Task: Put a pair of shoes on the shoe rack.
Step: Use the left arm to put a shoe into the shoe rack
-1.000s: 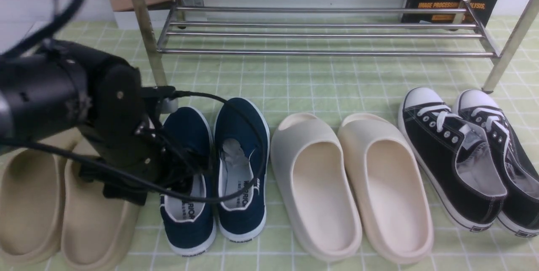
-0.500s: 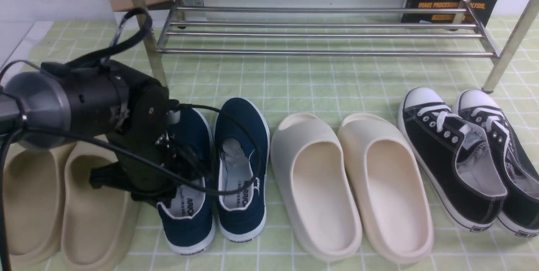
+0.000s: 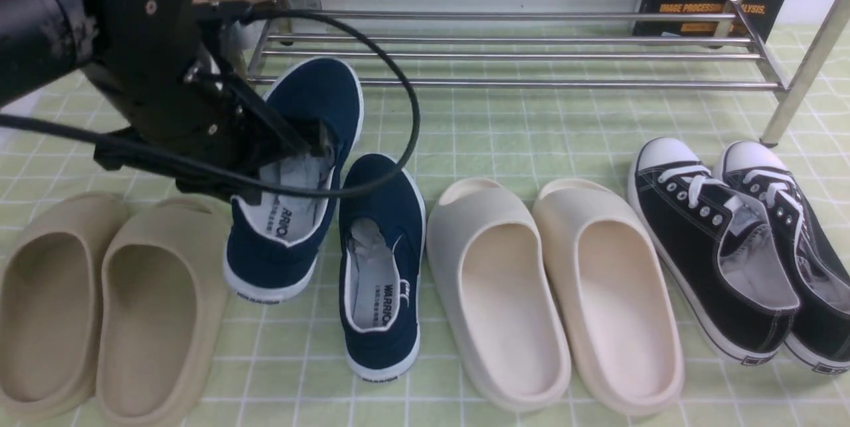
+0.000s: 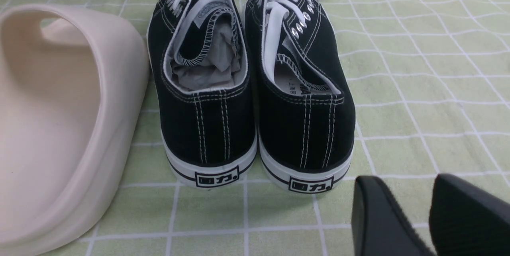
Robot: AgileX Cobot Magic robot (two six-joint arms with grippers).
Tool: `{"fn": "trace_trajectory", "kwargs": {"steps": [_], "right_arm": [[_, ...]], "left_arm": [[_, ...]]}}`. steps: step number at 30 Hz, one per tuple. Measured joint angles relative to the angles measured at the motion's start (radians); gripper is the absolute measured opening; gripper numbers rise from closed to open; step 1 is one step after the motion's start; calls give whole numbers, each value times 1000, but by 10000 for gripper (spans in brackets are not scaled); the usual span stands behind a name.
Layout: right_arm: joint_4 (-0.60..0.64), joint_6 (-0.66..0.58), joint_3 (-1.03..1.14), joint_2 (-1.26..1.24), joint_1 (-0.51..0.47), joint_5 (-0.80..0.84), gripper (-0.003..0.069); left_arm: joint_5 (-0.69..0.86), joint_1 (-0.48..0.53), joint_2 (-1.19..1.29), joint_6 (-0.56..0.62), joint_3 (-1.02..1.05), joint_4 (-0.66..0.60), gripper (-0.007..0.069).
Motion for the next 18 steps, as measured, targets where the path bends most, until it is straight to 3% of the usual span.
{"fn": "trace_trajectory", "kwargs": {"steps": [8, 18], "right_arm": [[0, 0, 0, 0, 0, 0, 239], [0, 0, 0, 0, 0, 0, 239]], "left_arm": [[1, 31, 215, 31, -237, -26, 17], [4, 158, 509, 217, -570, -233, 17]]}}
